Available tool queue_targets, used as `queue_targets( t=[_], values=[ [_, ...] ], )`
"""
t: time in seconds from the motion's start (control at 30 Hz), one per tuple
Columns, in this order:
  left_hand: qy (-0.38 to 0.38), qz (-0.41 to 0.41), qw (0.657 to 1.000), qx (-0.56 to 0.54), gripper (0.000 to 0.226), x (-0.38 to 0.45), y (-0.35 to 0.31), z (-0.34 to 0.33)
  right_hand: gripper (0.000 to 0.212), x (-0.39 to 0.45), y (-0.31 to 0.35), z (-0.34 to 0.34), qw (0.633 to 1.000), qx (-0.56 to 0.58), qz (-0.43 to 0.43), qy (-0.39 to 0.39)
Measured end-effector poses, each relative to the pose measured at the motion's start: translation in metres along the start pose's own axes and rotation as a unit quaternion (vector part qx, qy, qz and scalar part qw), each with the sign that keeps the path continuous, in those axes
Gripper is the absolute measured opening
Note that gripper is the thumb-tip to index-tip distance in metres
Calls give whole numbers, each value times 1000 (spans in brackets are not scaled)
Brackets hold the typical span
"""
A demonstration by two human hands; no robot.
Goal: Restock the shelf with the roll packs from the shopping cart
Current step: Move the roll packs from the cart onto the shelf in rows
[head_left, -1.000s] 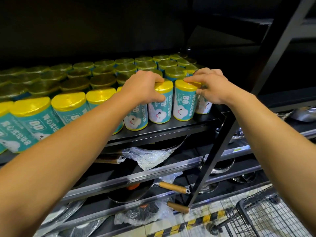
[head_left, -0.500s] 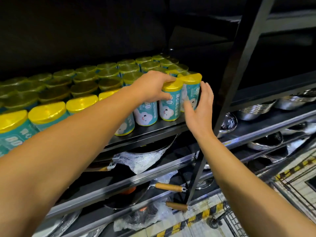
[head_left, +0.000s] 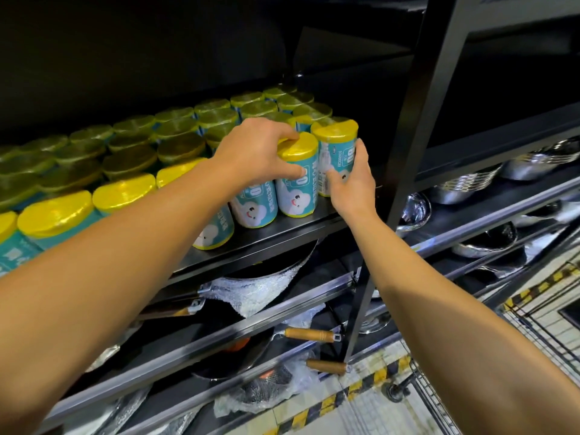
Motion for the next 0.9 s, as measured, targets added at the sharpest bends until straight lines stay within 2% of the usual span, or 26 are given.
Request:
queue_targets(
  t=[0.13, 0.3, 0.9],
  values=[
    [8, -3, 999, -38, 67, 0, 4, -1, 71, 2, -2, -2, 1000, -5, -2, -28],
    [-31, 5, 999, -39, 64, -2, 1, -3, 70, -1, -6, -3, 998, -19, 6, -60],
    [-59, 66, 996, -31, 63, 0, -6, -5, 70, -3, -4, -3, 996, -55, 5, -77]
  ],
)
Point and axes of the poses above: each hand's wrist, its own x-axis towards the middle knuckle, its own z-axis out of the back of the hand, y = z × x, the point moved 3 cm from there along x, towards the middle knuckle, and after that the axes turned 15 degrees about y, right-handed, at the moved point
